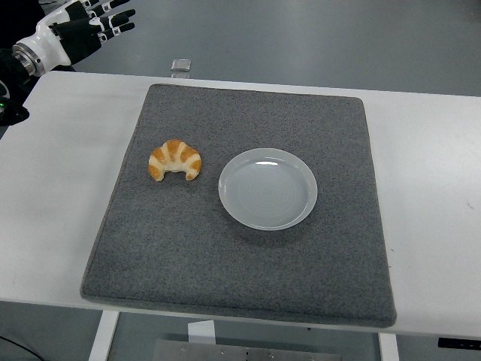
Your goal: Place the bread on the plate
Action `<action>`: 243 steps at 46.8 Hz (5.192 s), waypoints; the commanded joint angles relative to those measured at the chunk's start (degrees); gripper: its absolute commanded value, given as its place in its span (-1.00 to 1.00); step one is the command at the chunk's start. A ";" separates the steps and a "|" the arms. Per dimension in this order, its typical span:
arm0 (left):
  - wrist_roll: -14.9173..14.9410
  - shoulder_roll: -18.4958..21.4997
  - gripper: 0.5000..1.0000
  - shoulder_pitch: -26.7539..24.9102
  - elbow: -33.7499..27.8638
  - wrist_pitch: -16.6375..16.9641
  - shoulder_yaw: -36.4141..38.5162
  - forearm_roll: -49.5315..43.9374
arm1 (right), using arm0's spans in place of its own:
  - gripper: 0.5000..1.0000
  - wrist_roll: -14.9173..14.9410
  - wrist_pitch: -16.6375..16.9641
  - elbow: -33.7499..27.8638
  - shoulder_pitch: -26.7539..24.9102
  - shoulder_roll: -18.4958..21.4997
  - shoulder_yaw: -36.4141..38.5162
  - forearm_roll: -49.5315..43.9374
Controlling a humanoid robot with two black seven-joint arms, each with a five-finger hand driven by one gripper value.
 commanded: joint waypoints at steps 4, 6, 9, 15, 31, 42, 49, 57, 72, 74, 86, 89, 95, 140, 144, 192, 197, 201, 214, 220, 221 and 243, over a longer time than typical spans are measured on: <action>-0.06 3.48 1.00 -0.15 -5.73 0.00 0.05 9.51 | 0.81 0.00 0.00 0.00 -0.01 0.00 0.00 0.00; 0.03 4.70 1.00 -0.15 -7.93 0.00 0.05 12.24 | 0.81 0.00 0.00 0.00 -0.01 0.00 0.00 0.00; -0.06 6.64 1.00 -0.15 -10.92 0.00 0.05 15.85 | 0.81 0.00 0.00 0.00 -0.01 0.00 0.00 0.00; -0.06 9.89 1.00 -0.07 -16.55 0.00 0.05 19.63 | 0.81 0.00 0.00 0.00 -0.01 0.00 0.00 0.00; -1.38 18.86 1.00 3.01 -32.10 0.00 -0.04 31.85 | 0.81 0.00 0.00 0.00 -0.01 0.00 0.00 0.00; -3.05 20.88 1.00 7.31 -39.75 7.92 -0.13 39.93 | 0.81 0.00 0.00 0.00 -0.01 0.00 0.00 0.00; -3.05 20.88 1.00 10.13 -42.92 13.37 -0.04 45.47 | 0.81 0.00 0.00 0.00 -0.01 0.00 0.00 0.00; -3.05 20.09 1.00 12.15 -45.56 18.91 0.04 50.31 | 0.81 0.00 0.00 0.00 -0.01 0.00 0.00 0.00; -3.05 15.53 0.99 16.02 -45.74 25.15 0.57 61.20 | 0.82 -0.09 0.00 0.00 -0.01 0.00 0.00 0.00; -2.96 14.82 0.99 16.37 -45.74 26.38 0.57 62.52 | 0.81 0.00 0.00 0.00 -0.01 0.00 0.00 0.00; -2.96 10.60 1.00 19.18 -45.30 29.02 0.66 69.02 | 0.81 0.00 0.00 0.00 -0.01 0.00 0.00 0.00; -2.87 9.37 0.99 19.71 -45.03 29.90 0.66 70.69 | 0.81 0.00 0.00 0.00 -0.01 0.00 0.00 0.00; -2.70 7.09 0.99 20.76 -43.72 31.66 0.66 73.42 | 0.81 0.00 0.00 0.00 -0.01 0.00 0.00 0.00; -2.61 2.25 0.99 20.24 -37.47 37.54 7.07 74.13 | 0.81 0.00 0.00 0.00 -0.01 0.00 0.00 0.00; -2.61 2.25 0.99 19.97 -37.47 38.17 8.39 74.13 | 0.82 0.00 0.00 0.00 -0.01 0.00 0.00 0.00; -3.13 6.38 -1.00 18.39 -42.66 33.42 8.75 73.87 | 0.81 -0.09 0.00 0.00 -0.01 0.00 0.00 0.00; -3.13 7.26 -1.00 17.43 -43.36 31.23 8.66 73.86 | 0.81 0.00 0.00 0.00 -0.01 0.00 0.00 0.00; -3.13 8.40 -1.00 16.81 -44.50 30.17 8.48 73.86 | 0.81 0.00 0.00 0.00 -0.01 0.00 0.00 0.00; -3.13 10.77 -1.00 12.77 -45.56 29.64 7.87 73.60 | 0.81 0.00 0.00 0.00 -0.01 0.00 0.00 0.00; -3.13 13.23 -1.00 8.91 -46.35 27.27 7.34 73.16 | 0.81 0.00 0.00 0.00 -0.01 0.00 0.00 0.00; -3.22 13.41 -1.00 8.38 -46.44 26.66 6.99 73.07 | 0.81 0.00 0.00 0.00 -0.01 0.00 0.00 0.00; -3.31 14.47 -1.00 -1.82 -46.53 12.24 -1.98 71.84 | 0.81 0.00 0.00 0.00 -0.01 0.00 0.00 0.00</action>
